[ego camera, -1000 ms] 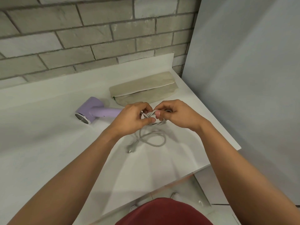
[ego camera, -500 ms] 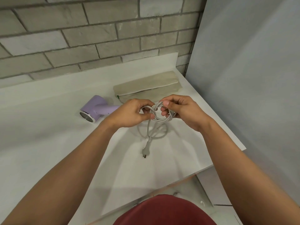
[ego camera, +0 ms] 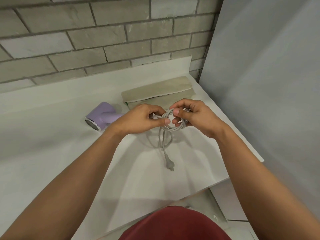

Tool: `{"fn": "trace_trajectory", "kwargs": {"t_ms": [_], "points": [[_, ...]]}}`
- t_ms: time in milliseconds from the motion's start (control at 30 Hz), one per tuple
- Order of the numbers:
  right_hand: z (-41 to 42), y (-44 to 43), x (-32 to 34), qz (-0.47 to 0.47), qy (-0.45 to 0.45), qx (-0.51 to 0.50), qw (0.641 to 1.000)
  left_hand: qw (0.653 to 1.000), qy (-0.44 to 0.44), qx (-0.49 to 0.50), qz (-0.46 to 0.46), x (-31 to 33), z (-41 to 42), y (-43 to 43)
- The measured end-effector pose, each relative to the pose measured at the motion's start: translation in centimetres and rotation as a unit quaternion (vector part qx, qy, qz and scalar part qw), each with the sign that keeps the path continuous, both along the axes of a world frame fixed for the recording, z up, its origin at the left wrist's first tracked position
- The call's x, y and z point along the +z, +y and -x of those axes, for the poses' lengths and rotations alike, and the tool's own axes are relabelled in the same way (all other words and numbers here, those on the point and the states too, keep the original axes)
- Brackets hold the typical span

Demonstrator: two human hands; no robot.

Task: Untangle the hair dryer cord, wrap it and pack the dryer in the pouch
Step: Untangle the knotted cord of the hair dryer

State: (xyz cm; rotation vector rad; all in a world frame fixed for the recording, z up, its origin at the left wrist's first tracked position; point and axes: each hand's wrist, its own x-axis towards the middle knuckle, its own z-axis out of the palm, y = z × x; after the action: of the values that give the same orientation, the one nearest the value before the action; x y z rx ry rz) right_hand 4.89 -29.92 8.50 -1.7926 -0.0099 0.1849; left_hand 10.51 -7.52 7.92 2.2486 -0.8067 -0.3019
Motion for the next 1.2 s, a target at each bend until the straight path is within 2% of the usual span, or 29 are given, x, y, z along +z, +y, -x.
{"fn": "trace_trajectory", "kwargs": {"t_ms": [100,267,433,567,633,667,700,767,833,867,933,1000,1100,1167,1200], "points": [[-0.1,-0.1,0.1,-0.015,-0.004,0.002,1.0,1.0,-0.006,0.009,-0.002,0.2,-0.4,-0.2],[-0.5,0.0,0.1,0.036,-0.011,0.009,0.999,0.999,-0.028,-0.012,-0.025,0.1,-0.3,-0.3],[-0.4,0.4,-0.1,-0.11,0.013,-0.013,0.994,1.0,-0.01,-0.008,-0.018,0.1,-1.0,-0.4],[-0.1,0.7,-0.3,-0.315,0.022,-0.039,0.948,0.998,0.061,-0.003,0.012,0.8,-1.2,-0.2],[-0.2,0.7,-0.5,-0.346,0.015,-0.049,0.937,0.997,0.08,0.0,0.018,1.0,-1.2,-0.3],[-0.2,0.5,-0.5,-0.307,-0.001,-0.039,0.951,0.997,0.076,0.0,0.013,1.1,-1.2,-0.4],[-0.4,0.2,-0.3,-0.227,-0.027,-0.018,0.973,0.998,0.067,-0.001,0.006,1.2,-1.0,-0.6],[-0.5,-0.2,0.4,-0.003,-0.083,0.03,0.996,0.999,0.048,-0.004,-0.007,1.2,-0.7,-0.9],[-0.7,-0.3,1.5,0.171,-0.135,0.054,0.974,0.999,0.036,-0.004,-0.011,0.9,-0.5,-1.0],[-0.8,-0.3,1.9,0.219,-0.154,0.061,0.962,0.999,0.033,-0.008,-0.009,0.8,-0.5,-1.0],[-0.9,-0.1,2.3,0.256,-0.187,0.064,0.946,0.999,0.034,-0.015,0.002,0.7,-0.4,-0.9],[-0.9,0.2,2.1,0.216,-0.218,0.029,0.951,0.999,0.044,-0.022,0.014,1.0,-0.3,-0.8],[-0.7,0.3,1.5,-0.003,-0.196,-0.067,0.978,0.998,0.049,-0.025,0.021,1.4,-0.1,-0.7],[-0.6,0.2,1.4,-0.138,-0.168,-0.09,0.972,0.999,0.049,-0.012,0.018,1.4,0.0,-0.7],[-0.6,0.1,1.4,-0.173,-0.152,-0.093,0.969,0.999,0.049,-0.003,0.015,1.4,0.0,-0.8]]}}
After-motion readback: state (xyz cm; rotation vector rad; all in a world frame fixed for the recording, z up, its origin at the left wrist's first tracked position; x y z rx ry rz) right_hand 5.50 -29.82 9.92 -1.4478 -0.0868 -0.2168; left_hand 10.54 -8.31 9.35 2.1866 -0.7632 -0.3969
